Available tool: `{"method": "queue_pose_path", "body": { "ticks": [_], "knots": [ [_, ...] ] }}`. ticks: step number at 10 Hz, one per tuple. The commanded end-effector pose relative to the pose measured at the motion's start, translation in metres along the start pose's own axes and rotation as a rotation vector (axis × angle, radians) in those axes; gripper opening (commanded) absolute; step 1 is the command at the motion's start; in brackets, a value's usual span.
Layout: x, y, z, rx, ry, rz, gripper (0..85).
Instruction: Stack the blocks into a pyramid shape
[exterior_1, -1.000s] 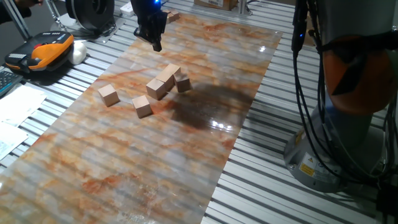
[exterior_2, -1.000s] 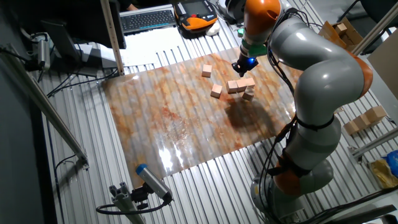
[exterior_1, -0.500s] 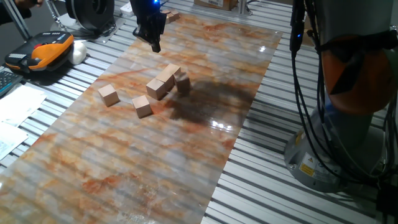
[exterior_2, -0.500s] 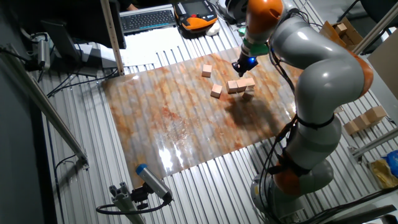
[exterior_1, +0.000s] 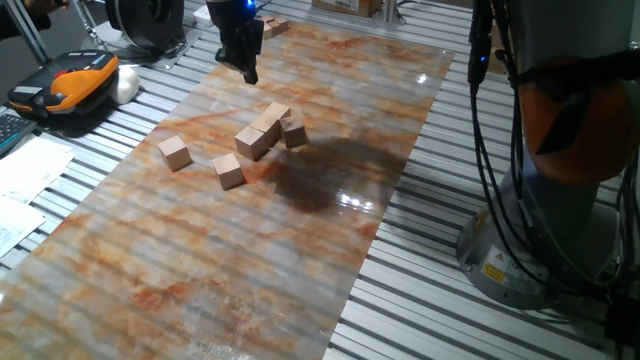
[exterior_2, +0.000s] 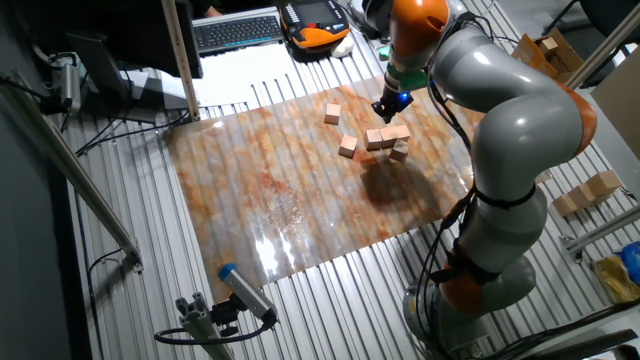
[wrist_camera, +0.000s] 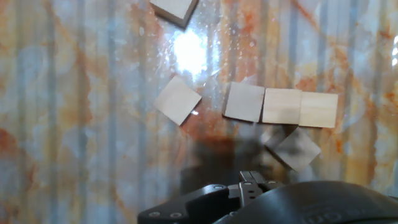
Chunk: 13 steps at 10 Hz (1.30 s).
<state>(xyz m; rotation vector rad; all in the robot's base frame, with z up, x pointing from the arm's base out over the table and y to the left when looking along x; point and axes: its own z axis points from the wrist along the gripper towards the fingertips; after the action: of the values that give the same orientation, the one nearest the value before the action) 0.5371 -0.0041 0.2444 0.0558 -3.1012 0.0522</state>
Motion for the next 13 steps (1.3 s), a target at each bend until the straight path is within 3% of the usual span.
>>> {"method": "queue_pose_path", "body": {
  "ticks": [1, 4, 5, 6, 8, 13],
  "knots": [
    [0.001, -0.001, 0.001, 0.004, -0.029, 0.008, 0.0],
    [0.002, -0.001, 0.002, -0.039, -0.043, 0.014, 0.0],
    [0.001, -0.001, 0.002, -0.042, -0.036, 0.011, 0.0],
    [0.001, -0.001, 0.003, -0.038, -0.031, 0.011, 0.0],
    [0.001, -0.002, 0.008, 0.0, -0.045, 0.038, 0.0],
    [0.0, -0.011, 0.031, -0.01, -0.069, 0.037, 0.0]
  ]
}}
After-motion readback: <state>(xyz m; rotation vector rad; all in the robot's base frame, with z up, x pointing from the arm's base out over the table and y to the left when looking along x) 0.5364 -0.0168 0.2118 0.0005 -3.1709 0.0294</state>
